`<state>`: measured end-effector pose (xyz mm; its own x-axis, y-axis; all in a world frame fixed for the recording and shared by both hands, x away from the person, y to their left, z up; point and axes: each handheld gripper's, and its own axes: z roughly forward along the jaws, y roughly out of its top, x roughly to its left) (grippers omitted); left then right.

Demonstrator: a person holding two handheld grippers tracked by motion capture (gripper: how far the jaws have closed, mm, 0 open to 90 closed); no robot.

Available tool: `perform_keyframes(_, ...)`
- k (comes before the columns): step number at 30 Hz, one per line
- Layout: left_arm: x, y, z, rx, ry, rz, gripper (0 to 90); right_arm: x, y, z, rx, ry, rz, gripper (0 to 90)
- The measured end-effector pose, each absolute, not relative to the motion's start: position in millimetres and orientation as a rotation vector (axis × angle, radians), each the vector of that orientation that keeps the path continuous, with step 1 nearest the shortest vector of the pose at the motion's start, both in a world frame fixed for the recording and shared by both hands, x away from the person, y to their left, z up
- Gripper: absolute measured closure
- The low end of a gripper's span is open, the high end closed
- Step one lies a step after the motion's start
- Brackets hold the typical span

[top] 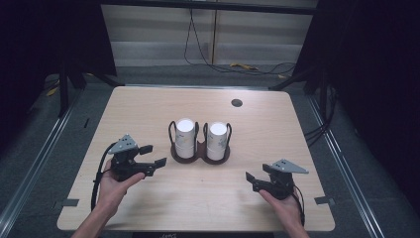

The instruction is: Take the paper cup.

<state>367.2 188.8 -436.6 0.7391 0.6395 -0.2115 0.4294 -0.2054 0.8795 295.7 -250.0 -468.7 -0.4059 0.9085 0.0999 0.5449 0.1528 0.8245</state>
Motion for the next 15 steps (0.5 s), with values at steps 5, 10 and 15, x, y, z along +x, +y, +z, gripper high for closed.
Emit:
perform_keyframes(5, 375, 183, -430, 1.834, 0.811, 0.194, 20.8, 294, -250, -468, 1.376, 2.014, 1.177, 25.3)
perform_keyframes(10, 381, 176, -420, 1.846, 0.774, 0.187, 21.4, 292, -251, -467, 1.362, 2.024, 1.181, 25.2)
perform_keyframes(15, 382, 166, -407, 1.864, 0.706, 0.231, 24.7, 295, -249, -469, 1.369, 2.037, 1.183, 25.0)
